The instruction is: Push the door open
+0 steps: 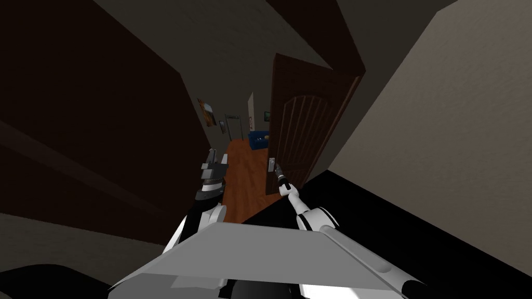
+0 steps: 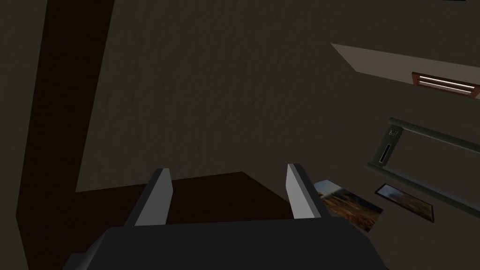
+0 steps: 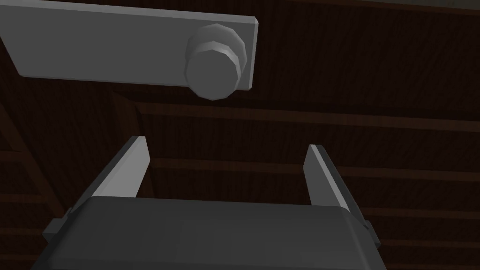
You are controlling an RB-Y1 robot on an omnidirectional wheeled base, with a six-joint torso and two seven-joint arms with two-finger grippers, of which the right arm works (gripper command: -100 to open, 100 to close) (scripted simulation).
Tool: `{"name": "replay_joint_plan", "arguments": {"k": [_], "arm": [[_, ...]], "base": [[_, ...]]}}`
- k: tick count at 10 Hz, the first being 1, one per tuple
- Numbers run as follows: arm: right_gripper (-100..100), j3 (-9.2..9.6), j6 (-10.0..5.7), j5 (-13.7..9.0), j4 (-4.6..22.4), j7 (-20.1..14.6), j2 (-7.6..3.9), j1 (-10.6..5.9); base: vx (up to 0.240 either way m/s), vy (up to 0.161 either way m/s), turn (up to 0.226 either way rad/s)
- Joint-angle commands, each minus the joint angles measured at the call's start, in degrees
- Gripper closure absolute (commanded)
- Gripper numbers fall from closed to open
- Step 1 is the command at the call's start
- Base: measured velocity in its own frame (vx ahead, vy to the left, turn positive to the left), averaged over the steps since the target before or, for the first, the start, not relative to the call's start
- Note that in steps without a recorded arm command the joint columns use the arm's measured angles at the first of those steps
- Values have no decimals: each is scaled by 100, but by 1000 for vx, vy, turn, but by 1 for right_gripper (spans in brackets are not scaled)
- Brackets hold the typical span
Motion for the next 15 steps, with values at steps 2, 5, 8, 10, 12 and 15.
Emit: {"name": "replay_joint_plan", "arguments": {"k": [2,5,8,10,12,15], "arm": [[-100,-26,-41,-8,20,18,-24,0],[-100,-55,-84,-15,28,41,15,16],[100,-46,-61,-12,1,35,1,24],[100,-46,-61,-12,1,35,1,24],[100,-46,-61,-12,1,35,1,24],[100,-152,-47,-48,20,82,-62,44]], "base": [[204,41,22],[197,60,19],[15,5,2],[-22,-8,1],[-5,-1,-2],[125,67,-25]]}}
